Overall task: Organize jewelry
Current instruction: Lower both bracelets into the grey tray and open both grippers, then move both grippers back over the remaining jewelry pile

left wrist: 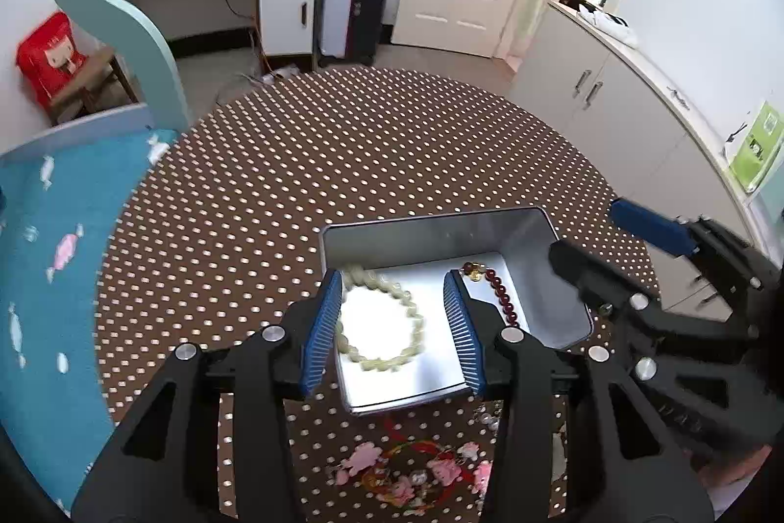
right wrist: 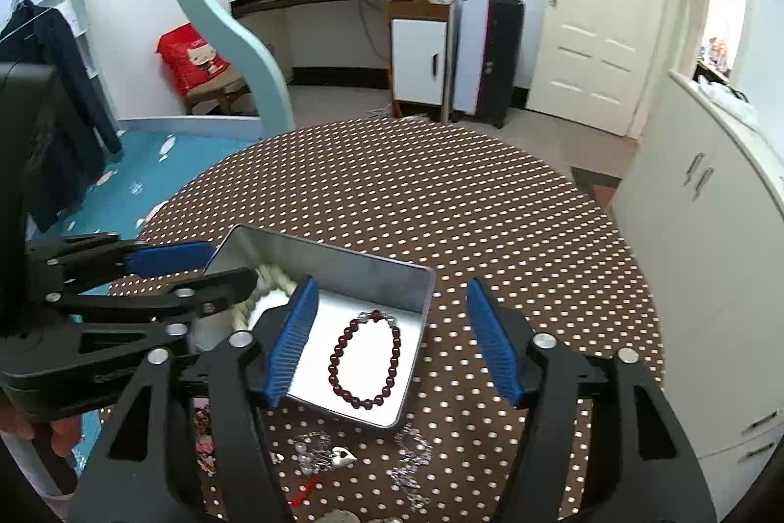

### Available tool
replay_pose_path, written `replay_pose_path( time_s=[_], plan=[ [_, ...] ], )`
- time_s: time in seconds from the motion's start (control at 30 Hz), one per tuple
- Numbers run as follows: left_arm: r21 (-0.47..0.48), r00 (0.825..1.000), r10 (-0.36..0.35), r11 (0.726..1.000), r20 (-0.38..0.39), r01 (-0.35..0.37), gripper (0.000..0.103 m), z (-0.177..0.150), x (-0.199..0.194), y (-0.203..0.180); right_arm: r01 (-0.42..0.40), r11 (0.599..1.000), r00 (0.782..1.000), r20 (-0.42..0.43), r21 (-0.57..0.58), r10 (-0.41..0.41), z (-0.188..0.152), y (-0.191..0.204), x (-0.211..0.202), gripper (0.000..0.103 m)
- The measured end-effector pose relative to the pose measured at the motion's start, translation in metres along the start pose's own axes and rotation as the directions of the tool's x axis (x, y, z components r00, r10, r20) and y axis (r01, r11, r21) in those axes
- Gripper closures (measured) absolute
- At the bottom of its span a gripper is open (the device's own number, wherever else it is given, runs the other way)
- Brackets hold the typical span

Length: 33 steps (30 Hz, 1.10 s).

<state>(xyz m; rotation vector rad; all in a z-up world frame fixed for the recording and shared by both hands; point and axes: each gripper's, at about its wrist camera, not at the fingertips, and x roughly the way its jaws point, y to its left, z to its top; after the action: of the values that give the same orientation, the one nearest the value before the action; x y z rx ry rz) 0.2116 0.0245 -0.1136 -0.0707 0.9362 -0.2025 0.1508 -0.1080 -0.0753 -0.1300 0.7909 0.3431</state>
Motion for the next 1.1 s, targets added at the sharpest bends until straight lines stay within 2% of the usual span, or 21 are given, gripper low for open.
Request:
replay_pose_path(
  time_s=[0.03, 0.07, 0.37, 0.5, 0.57, 0.7, 0.83, 1.0, 1.1],
  plan=[
    [0.000, 1.000, -0.002, 1.000, 0.003, 0.002, 0.051, -0.001, -0.004, 0.001, 0.020, 1.000, 1.000, 0.004, 0.002, -0.020, -0.001, -0.002, -0.001, 0.035],
    [-0.001, 1.000, 0.006, 1.000, 0.009, -0.006, 0.048, -0.002, -0.006, 0.001, 0.027, 1.000, 1.000, 0.005, 0.004, -0.027, -0.002, -0.003, -0.002, 0.034],
    [-0.005, 1.000, 0.031, 1.000, 0.006, -0.031, 0.047, -0.010, -0.017, 0.001, 0.022, 1.000, 1.000, 0.012, 0.012, -0.022, -0.012, -0.006, -0.012, 0.033],
    [-0.010, 0.999, 0.036, 0.999, 0.003, -0.036, 0.044, -0.016, -0.021, 0.000, 0.024, 0.999, 1.000, 0.015, 0.021, -0.025, -0.016, -0.005, -0.018, 0.032],
    [-0.013, 0.999, 0.040, 0.999, 0.002, -0.040, 0.040, -0.020, -0.024, 0.001, 0.030, 0.999, 0.999, 0.019, 0.025, -0.030, -0.017, -0.005, -0.021, 0.027],
    [-0.024, 0.998, 0.056, 0.998, 0.011, -0.056, 0.023, -0.030, -0.032, 0.005, 0.045, 0.998, 0.999, 0.022, 0.040, -0.046, -0.024, -0.005, -0.027, 0.020],
    [-0.026, 0.997, 0.077, 0.997, 0.015, -0.077, 0.014, -0.040, -0.040, 0.011, 0.065, 0.996, 0.998, 0.016, 0.059, -0.066, -0.035, -0.007, -0.033, 0.012],
    [-0.031, 0.994, 0.108, 0.994, 0.008, -0.107, 0.010, -0.056, -0.045, 0.025, 0.111, 0.990, 0.994, 0.004, 0.091, -0.112, -0.050, -0.010, -0.037, 0.007],
    [-0.037, 0.988, 0.156, 0.987, -0.022, -0.157, 0.010, -0.066, -0.039, 0.037, 0.111, 0.985, 0.994, -0.020, 0.133, -0.109, -0.060, -0.016, -0.035, 0.007]
  ],
)
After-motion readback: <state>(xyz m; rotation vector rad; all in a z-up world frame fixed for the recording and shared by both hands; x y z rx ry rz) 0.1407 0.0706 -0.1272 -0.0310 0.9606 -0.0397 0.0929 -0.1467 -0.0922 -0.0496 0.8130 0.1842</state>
